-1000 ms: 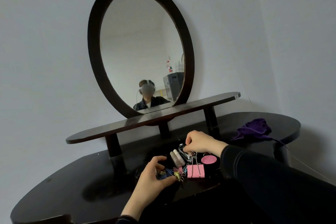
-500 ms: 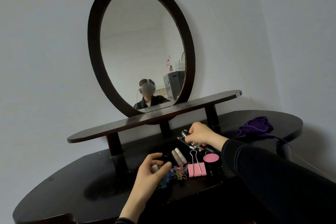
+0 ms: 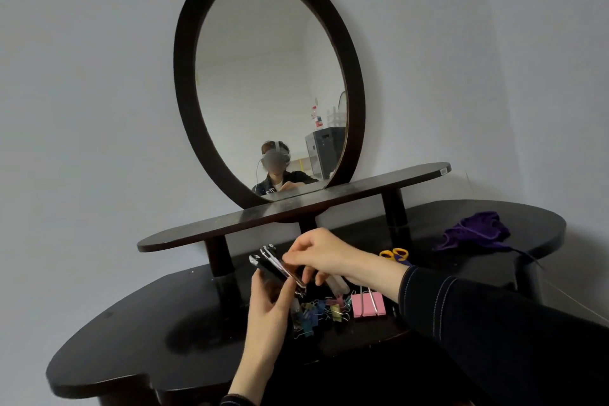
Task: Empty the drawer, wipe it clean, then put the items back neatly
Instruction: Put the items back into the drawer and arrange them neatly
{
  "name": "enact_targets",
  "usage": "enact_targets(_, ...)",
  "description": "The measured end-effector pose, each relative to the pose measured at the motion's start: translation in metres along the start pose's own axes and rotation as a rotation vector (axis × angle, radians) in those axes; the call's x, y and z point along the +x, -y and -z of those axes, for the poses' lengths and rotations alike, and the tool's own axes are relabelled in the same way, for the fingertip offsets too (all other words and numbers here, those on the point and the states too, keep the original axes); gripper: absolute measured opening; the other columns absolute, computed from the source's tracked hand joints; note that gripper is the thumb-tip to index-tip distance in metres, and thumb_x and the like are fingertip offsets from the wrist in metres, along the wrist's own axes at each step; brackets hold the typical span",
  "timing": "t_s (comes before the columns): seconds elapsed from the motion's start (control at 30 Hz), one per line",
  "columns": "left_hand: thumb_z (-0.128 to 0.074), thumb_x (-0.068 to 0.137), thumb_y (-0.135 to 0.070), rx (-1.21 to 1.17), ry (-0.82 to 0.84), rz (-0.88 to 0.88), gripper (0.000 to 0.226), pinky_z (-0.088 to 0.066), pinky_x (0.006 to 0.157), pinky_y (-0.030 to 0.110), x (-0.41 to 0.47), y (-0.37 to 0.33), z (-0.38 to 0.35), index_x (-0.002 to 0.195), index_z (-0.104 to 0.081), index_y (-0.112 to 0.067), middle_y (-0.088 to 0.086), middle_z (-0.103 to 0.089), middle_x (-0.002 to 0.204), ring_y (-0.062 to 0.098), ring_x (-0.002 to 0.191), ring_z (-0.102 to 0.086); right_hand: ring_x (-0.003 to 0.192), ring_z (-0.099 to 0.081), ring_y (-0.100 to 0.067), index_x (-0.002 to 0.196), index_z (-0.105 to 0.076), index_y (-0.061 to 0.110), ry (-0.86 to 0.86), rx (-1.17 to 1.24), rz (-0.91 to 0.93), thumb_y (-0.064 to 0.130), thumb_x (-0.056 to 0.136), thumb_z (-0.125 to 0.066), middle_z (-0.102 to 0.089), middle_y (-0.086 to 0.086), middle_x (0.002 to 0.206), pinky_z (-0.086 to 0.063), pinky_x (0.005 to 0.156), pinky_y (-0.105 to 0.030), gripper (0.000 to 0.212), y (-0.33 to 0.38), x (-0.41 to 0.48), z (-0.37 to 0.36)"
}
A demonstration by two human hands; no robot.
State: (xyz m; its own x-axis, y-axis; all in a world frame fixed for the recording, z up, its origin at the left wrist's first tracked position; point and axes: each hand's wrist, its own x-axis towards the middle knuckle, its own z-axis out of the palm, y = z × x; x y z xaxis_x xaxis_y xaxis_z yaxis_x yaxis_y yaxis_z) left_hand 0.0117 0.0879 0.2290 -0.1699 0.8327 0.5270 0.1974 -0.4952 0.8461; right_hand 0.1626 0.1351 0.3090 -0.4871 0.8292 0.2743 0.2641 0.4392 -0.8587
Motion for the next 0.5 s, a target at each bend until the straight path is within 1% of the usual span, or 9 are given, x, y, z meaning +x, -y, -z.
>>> enact_targets(0.07,-0.065,0.095,-0.034,-0.034,-0.027,0.046,0.028,-0.052,0.087,0.027,0.003,0.004,0.001,0.12,-0.053,-0.041,-0.014,-0.071,0.113,0.001,0.104,-0.067,0.07,-0.067,-0.011,0.102,-0.073,0.008,-0.002,-0.012,-0.01,0.024,0.097,-0.064,-0.076,-0.008,0.093,-0.052,0.05,-0.02,0.019,-0.002,0.004,0.013)
enact_targets(0.1,-0.065,0.095,-0.033,-0.061,-0.06,0.082,0.028,-0.052,0.09,0.029,0.005,0.007,0.002,0.119,-0.053,-0.041,-0.011,-0.07,0.113,0.002,0.104,-0.067,0.07,-0.067,-0.011,0.099,-0.074,0.01,-0.045,-0.036,-0.025,0.022,0.096,-0.064,-0.077,-0.008,0.093,-0.054,0.052,-0.021,0.016,-0.007,0.006,0.023)
enact_targets(0.13,-0.066,0.095,-0.031,-0.088,-0.095,0.112,0.028,-0.052,0.09,0.03,0.006,0.01,0.003,0.117,-0.052,-0.04,-0.009,-0.07,0.111,0.002,0.1,-0.068,0.071,-0.066,-0.011,0.096,-0.074,0.013,-0.123,-0.083,-0.047,0.021,0.096,-0.064,-0.077,-0.006,0.09,-0.056,0.055,-0.024,0.013,-0.013,0.008,0.034)
enact_targets(0.2,-0.065,0.096,-0.027,-0.139,-0.161,0.156,0.032,-0.055,0.079,0.031,0.009,0.016,0.004,0.123,-0.048,-0.032,-0.004,-0.073,0.1,0.01,0.086,-0.072,0.075,-0.067,-0.013,0.088,-0.071,0.02,-0.357,-0.308,-0.109,0.023,0.096,-0.061,-0.074,0.0,0.086,-0.059,0.067,-0.033,0.013,-0.033,0.007,0.06)
enact_targets(0.27,-0.063,0.098,-0.024,-0.197,-0.212,0.197,0.048,-0.058,0.074,0.034,0.011,0.018,0.005,0.14,-0.04,-0.026,0.006,-0.069,0.107,0.023,0.087,-0.073,0.086,-0.067,-0.02,0.09,-0.069,0.023,-0.559,-0.564,-0.203,0.027,0.095,-0.058,-0.071,0.002,0.09,-0.058,0.078,-0.038,0.013,-0.061,-0.002,0.086)
enact_targets(0.3,-0.063,0.098,-0.023,-0.225,-0.232,0.206,0.049,-0.058,0.072,0.033,0.013,0.019,0.005,0.142,-0.04,-0.022,0.008,-0.067,0.111,0.026,0.091,-0.073,0.091,-0.067,-0.023,0.093,-0.068,0.022,-0.601,-0.635,-0.259,0.029,0.095,-0.057,-0.07,0.0,0.093,-0.057,0.081,-0.04,0.014,-0.076,-0.009,0.096)
enact_targets(0.33,-0.062,0.098,-0.022,-0.244,-0.246,0.209,0.046,-0.058,0.07,0.031,0.014,0.02,0.006,0.139,-0.041,-0.018,0.01,-0.065,0.113,0.027,0.092,-0.072,0.093,-0.068,-0.027,0.095,-0.068,0.019,-0.605,-0.685,-0.321,0.03,0.095,-0.056,-0.07,-0.003,0.093,-0.057,0.082,-0.042,0.016,-0.09,-0.016,0.104)
enact_targets(0.4,-0.063,0.098,-0.02,-0.24,-0.256,0.211,0.036,-0.058,0.065,0.028,0.015,0.023,0.007,0.129,-0.045,-0.017,0.012,-0.065,0.113,0.026,0.091,-0.072,0.088,-0.07,-0.028,0.086,-0.068,0.014,-0.551,-0.722,-0.432,0.036,0.095,-0.057,-0.069,-0.005,0.085,-0.059,0.08,-0.042,0.026,-0.111,-0.027,0.112)
enact_targets(0.5,-0.066,0.096,-0.022,-0.178,-0.247,0.218,0.036,-0.059,0.064,0.025,0.015,0.024,0.005,0.12,-0.041,-0.031,0.008,-0.063,0.111,0.022,0.092,-0.071,0.071,-0.071,-0.018,0.074,-0.073,0.013,-0.53,-0.694,-0.467,0.043,0.095,-0.056,-0.071,-0.002,0.068,-0.061,0.074,-0.037,0.04,-0.129,-0.033,0.112)
